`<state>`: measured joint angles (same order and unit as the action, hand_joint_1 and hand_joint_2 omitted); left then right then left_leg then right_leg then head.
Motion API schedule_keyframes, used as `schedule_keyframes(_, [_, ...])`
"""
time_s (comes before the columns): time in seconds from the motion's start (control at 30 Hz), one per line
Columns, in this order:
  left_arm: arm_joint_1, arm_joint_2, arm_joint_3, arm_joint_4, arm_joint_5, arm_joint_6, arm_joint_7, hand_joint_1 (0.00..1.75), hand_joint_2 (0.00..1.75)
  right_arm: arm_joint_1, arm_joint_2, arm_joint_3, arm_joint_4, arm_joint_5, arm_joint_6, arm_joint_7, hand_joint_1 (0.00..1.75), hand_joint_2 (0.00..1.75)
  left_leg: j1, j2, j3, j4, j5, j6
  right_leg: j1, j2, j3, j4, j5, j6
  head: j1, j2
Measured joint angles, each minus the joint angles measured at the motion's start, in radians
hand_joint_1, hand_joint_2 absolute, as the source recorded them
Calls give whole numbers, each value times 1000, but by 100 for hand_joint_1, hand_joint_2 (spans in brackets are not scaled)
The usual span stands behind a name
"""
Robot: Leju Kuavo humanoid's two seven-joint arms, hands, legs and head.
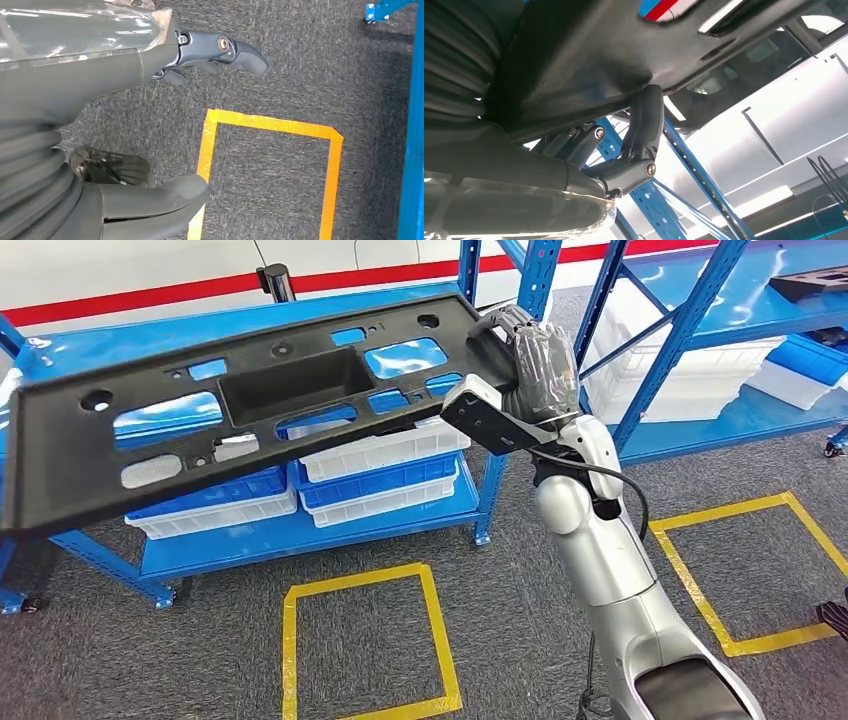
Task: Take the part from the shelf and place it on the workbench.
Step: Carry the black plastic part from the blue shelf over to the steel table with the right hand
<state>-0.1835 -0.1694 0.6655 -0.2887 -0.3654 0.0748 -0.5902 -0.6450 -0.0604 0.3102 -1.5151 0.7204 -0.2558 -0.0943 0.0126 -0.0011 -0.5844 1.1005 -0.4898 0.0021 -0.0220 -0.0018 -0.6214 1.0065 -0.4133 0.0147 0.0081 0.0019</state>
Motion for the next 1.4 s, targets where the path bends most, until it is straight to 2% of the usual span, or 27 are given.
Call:
schedule_keyframes(0.07, [-6,0,-1,0,-1,0,0,0,175,0,-2,-4,-1,1,2,0,175,175,-7,-5,55,-86,-9,11,1,-2,-7,-2,16,13,2,0])
schedule_keyframes(0.17, [-10,-2,-2,0,-2,0,5,0,175,0,-5,-7,-3,-2,14,2,175,175,-11,-1,47,-99,11,32,2,-2,-17,3,22,30,3,0])
schedule_keyframes(0.23, [-15,-6,-5,0,-2,1,11,0,175,0,-10,-13,-4,-10,28,4,175,175,-10,5,28,-106,37,51,4,-1,-44,64,-35,23,6,0])
schedule_keyframes(0.3, [-22,-8,-8,0,-1,2,13,0,175,1,-15,-18,-4,-25,38,2,175,175,-12,6,-3,-105,62,61,3,0,-84,191,-123,12,7,0])
schedule_keyframes(0.33, [-23,-8,-8,0,0,4,13,0,175,3,-18,-21,-2,-37,40,-3,175,175,-13,7,-20,-105,75,61,3,0,-97,254,-148,14,7,0])
schedule_keyframes(0.37, [-23,-8,-8,0,1,5,13,0,175,6,-21,-25,0,-51,40,-9,175,175,-13,7,-38,-104,88,60,3,0,-97,292,-153,21,7,0])
schedule_keyframes(0.4, [-24,-8,-8,0,2,8,13,0,175,10,-23,-29,3,-67,40,-18,175,175,-13,8,-56,-104,101,58,3,0,-80,299,-140,33,7,0])
schedule_keyframes(0.47, [-24,-7,-8,0,4,12,13,0,175,25,-25,-38,6,-105,37,-39,175,175,-13,8,-86,-101,126,53,3,0,4,209,-100,48,7,0])
schedule_keyframes(0.53, [-24,-5,-10,0,5,16,13,0,175,48,-25,-50,6,-145,29,-63,175,175,-16,7,-106,-97,147,43,8,0,111,60,-106,41,6,0])
schedule_keyframes(0.6, [-24,-4,-15,0,2,18,15,0,175,81,-24,-61,8,-176,13,-92,175,175,-17,7,-113,-99,168,32,14,1,150,-16,-124,27,4,0])
schedule_keyframes(0.67, [-24,-1,-21,0,-2,19,17,0,175,122,-21,-72,13,-199,-6,-122,175,175,-14,3,-119,-104,177,20,8,-1,136,-20,-109,11,3,0])
schedule_keyframes(0.7, [-24,0,-24,0,-4,19,19,0,175,142,-17,-78,16,-210,-14,-134,175,175,-12,1,-127,-92,156,14,3,-3,130,-21,-97,1,3,0])
schedule_keyframes(0.77, [-25,2,-28,0,-7,20,23,0,175,179,-6,-85,21,-225,-25,-151,175,175,-7,-2,-155,-3,58,3,-6,-6,108,-22,-70,-14,1,0])
schedule_keyframes(0.8, [-27,2,-31,0,-9,20,25,0,175,197,0,-87,22,-230,-27,-155,175,175,-4,-2,-172,69,5,-3,-6,-6,93,-21,-58,-17,1,0])
schedule_keyframes(0.83, [-29,2,-33,0,-10,20,27,0,175,213,5,-90,23,-233,-29,-158,175,175,-2,-2,-184,139,-31,-8,-6,-6,78,-21,-46,-16,0,0])
schedule_keyframes(0.87, [-30,3,-37,0,-10,20,29,0,175,227,9,-92,24,-236,-30,-159,175,175,0,-2,-188,190,-42,-12,-7,-6,63,-20,-34,-14,1,0])
schedule_keyframes(0.9, [-32,3,-39,0,-10,20,31,0,175,240,13,-95,24,-239,-30,-160,175,175,3,-1,-175,208,-31,-14,-7,-6,49,-19,-23,-12,0,0])
schedule_keyframes(0.97, [-36,4,-45,0,-10,20,32,0,175,257,18,-102,25,-241,-31,-160,175,175,7,-2,-93,133,15,-14,-8,-5,23,-17,-3,-4,0,0])
schedule_keyframes(1.03, [-43,6,-50,0,-12,20,33,0,175,267,21,-108,23,-240,-33,-161,175,175,7,-5,21,-19,14,-8,-6,-4,5,-16,14,9,1,0])
schedule_keyframes(1.07, [-47,6,-52,0,-14,20,34,0,175,272,23,-110,21,-239,-35,-162,175,175,4,-7,57,-72,1,-4,-5,-4,1,-16,23,17,2,0])
schedule_keyframes(1.1, [-49,6,-54,0,-16,20,36,0,175,279,25,-113,18,-238,-37,-163,175,175,0,-8,74,-102,-10,2,-4,-5,-2,-18,31,26,2,0])
schedule_keyframes(1.17, [-49,6,-56,0,-18,20,42,0,175,303,29,-119,6,-229,-39,-165,175,175,-5,-5,68,-113,1,20,-4,-6,-6,-20,42,43,2,0])
schedule_keyframes(1.23, [-51,4,-58,0,-16,20,44,0,175,328,31,-128,-6,-216,-38,-165,175,175,-7,0,51,-120,25,43,-4,-4,-32,22,3,41,5,0])
schedule_keyframes(1.27, [-52,4,-58,0,-14,19,44,0,175,334,31,-131,-10,-210,-37,-165,175,175,-7,3,39,-122,36,52,-4,-4,-55,76,-39,33,7,0])
schedule_keyframes(1.33, [-53,3,-59,0,-11,18,43,0,175,339,32,-134,-17,-195,-33,-161,175,175,-12,6,10,-121,58,60,-2,-3,-97,219,-121,25,11,0])
schedule_keyframes(1.37, [-52,2,-60,0,-9,18,43,0,175,339,32,-135,-19,-186,-31,-156,175,175,-14,8,-4,-120,68,61,-1,-2,-106,274,-140,28,11,0])
schedule_keyframes(1.4, [-52,2,-60,0,-7,18,43,0,175,338,32,-136,-21,-177,-29,-151,175,175,-16,9,-17,-119,78,61,0,-2,-97,294,-138,36,11,0])
